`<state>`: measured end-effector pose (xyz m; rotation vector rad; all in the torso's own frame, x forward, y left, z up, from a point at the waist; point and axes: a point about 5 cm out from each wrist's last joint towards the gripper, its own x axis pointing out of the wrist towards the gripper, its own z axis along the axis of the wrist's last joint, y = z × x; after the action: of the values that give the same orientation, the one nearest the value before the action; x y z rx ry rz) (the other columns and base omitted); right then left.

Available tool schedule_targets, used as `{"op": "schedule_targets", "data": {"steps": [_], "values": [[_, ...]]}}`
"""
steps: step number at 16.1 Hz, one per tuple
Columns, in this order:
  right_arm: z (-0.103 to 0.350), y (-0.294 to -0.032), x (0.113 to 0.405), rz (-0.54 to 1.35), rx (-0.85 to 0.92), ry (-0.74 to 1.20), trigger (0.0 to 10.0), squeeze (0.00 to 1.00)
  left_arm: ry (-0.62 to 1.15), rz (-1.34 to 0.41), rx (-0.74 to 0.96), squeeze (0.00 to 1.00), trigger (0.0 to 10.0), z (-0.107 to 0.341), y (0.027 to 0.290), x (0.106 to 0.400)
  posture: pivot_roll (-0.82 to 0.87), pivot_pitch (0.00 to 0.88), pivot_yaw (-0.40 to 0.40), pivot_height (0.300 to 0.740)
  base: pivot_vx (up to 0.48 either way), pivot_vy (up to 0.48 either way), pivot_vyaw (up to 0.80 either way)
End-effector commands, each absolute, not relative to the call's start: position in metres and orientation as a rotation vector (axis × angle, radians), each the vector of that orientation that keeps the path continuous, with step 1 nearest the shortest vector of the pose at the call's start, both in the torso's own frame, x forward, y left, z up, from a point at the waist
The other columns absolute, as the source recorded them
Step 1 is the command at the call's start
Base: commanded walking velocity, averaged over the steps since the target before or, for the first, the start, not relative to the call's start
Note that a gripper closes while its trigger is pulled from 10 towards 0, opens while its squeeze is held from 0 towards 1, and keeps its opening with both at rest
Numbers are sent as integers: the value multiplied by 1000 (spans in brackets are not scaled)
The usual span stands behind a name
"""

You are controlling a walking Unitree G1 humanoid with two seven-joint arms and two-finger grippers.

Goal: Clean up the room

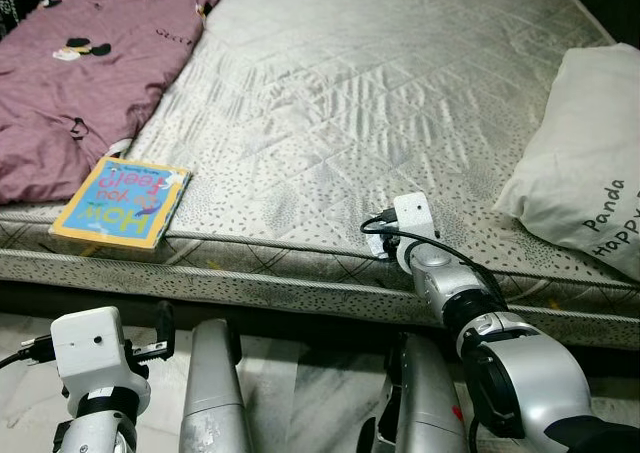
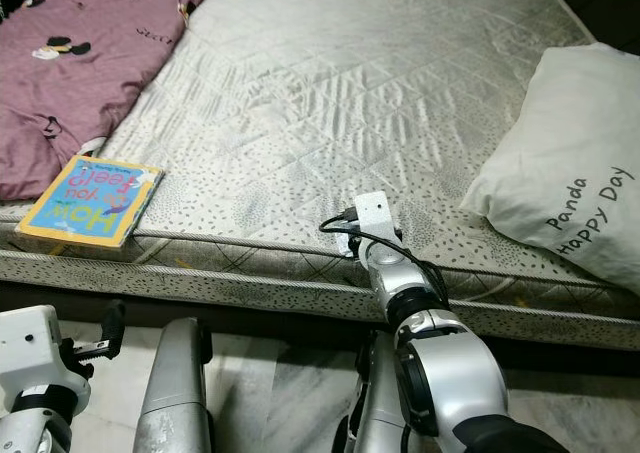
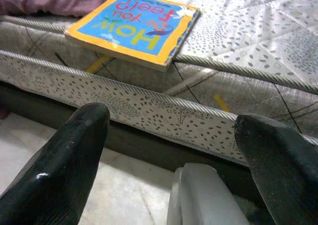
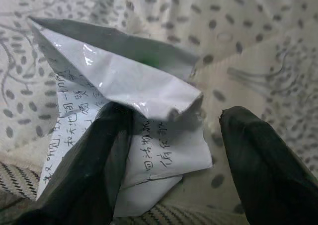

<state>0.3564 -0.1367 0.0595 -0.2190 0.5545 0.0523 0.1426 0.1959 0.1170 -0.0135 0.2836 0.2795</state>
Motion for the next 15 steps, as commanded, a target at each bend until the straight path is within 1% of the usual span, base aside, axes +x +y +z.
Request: {"op": "schedule_targets", "data": {"steps": [1, 2, 3, 15], "values": [[49, -134, 349, 67, -190, 608, 10000, 0, 287, 278, -25, 0, 10000, 119, 194, 141, 189, 146, -68, 517, 0, 0, 0], [48, -131, 348, 78, -186, 606, 4275, 0, 288, 278, -27, 0, 10000, 118, 194, 142, 186, 145, -68, 517, 0, 0, 0], [48, -129, 348, 90, -175, 596, 0, 0, 288, 278, -28, 0, 10000, 118, 194, 143, 188, 142, -69, 517, 0, 0, 0], [50, -128, 350, 95, -153, 577, 0, 0, 267, 285, -22, 0, 10000, 117, 196, 151, 195, 106, -73, 517, 0, 0, 0]]}}
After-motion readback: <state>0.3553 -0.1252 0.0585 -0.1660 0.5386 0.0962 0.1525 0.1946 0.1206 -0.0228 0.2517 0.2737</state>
